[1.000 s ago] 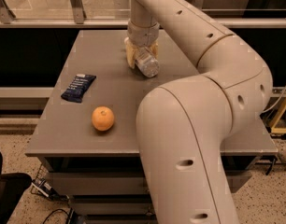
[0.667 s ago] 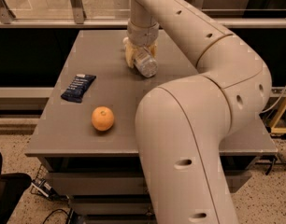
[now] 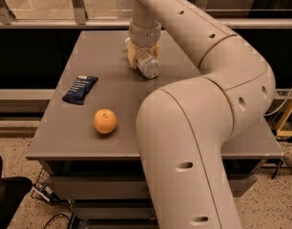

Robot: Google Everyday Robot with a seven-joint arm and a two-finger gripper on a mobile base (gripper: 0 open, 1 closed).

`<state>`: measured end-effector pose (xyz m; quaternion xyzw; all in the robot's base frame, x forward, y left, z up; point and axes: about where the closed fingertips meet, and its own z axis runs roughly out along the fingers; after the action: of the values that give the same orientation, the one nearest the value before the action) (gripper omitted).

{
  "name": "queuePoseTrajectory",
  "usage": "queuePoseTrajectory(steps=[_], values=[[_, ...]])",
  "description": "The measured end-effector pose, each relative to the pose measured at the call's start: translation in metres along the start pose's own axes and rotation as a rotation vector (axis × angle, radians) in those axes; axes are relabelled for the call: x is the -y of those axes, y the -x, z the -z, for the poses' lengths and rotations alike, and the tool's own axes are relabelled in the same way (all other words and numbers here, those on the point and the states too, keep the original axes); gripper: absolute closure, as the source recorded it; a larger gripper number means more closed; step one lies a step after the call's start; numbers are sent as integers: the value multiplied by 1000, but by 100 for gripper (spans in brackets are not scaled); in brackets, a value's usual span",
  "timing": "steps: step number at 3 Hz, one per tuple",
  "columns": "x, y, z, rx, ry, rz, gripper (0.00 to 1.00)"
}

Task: Place blue plastic bottle upright

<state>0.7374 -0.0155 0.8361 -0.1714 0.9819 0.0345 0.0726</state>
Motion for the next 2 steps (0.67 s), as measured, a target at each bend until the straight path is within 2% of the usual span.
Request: queuePoseTrajectory(steps=[1, 2], values=[[0, 0, 0, 1, 0, 0, 100], [9, 5, 29, 122, 27, 36, 100]])
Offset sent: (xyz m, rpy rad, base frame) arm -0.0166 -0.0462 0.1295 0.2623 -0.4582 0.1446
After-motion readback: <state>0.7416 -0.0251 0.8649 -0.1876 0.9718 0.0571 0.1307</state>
